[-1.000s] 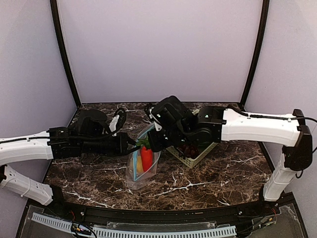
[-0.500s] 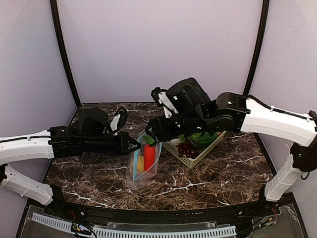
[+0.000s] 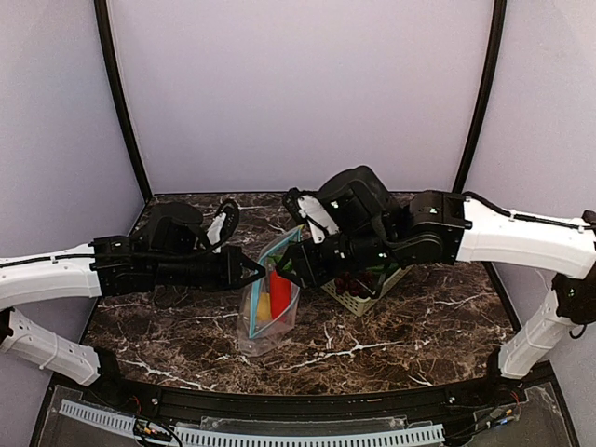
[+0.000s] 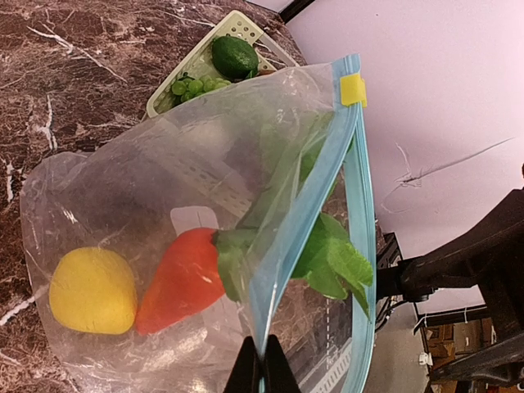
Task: Place the food in the zip-top bag and seal the zipper
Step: Place the fake vegetable in the zipper food storage bag.
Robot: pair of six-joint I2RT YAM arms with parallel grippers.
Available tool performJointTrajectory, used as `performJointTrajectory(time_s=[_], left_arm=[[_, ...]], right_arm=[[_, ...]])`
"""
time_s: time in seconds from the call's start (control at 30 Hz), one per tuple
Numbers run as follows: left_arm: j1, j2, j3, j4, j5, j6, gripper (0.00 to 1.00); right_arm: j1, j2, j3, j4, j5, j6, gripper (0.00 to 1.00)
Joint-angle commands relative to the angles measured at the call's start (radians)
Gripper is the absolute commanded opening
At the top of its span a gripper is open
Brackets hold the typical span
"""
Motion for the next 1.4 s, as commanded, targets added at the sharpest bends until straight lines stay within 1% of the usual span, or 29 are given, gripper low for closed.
performJointTrajectory(time_s=[0.0,0.13,0.3,0.4,0.57,0.67,0.83,0.9,0.97,1.1,1.2,1.27,1.37], left_arm=[[0.005,-0.022,0.031,0.001,-0.004,0.022,0.01],[0.005,-0.011,0.036,0.008,0.016,0.029,0.01],[0.005,-0.01,0.039,0.053,0.064,0.061,0.01],[0.005,-0.016,0.041,0.094,0.104,0.087,0.01],[0.005,-0.024,0.044,0.119,0.119,0.105,0.01],[0.004,-0.018,0.045,0.105,0.107,0.102,0.01],[0.014,-0.027,0.037,-0.02,-0.034,0.045,0.01],[0.033,-0.05,0.01,-0.021,-0.077,0.018,0.01],[0.049,-0.083,-0.024,0.002,-0.088,-0.003,0.01],[0.071,-0.123,-0.052,0.005,-0.083,-0.01,0.01],[0.076,-0.096,-0.046,0.003,-0.014,-0.005,0.01],[0.076,-0.065,-0.032,0.003,0.026,0.007,0.01],[0.076,-0.047,-0.024,0.002,0.027,0.011,0.01]], right_arm=[[0.012,0.052,0.014,0.041,-0.019,-0.008,0.44],[0.012,0.135,0.059,0.001,0.038,0.013,0.4],[-0.01,0.244,0.159,-0.075,0.13,0.024,0.39],[-0.039,0.265,0.184,-0.079,0.127,0.028,0.4],[-0.079,0.27,0.197,-0.069,0.097,0.02,0.42],[-0.078,0.236,0.177,-0.027,0.048,-0.029,0.48],[-0.079,0.115,0.101,0.045,-0.034,-0.082,0.61],[-0.077,0.052,0.073,0.045,-0.046,-0.089,0.64],[-0.077,-0.003,0.041,0.045,-0.056,-0.097,0.68],[-0.078,-0.111,-0.023,0.05,-0.056,-0.105,0.76],[-0.087,-0.164,-0.057,0.047,0.0,-0.107,0.85],[-0.118,-0.178,-0.079,0.026,0.046,-0.08,0.88],[-0.186,-0.177,-0.103,-0.027,0.068,-0.028,0.88]])
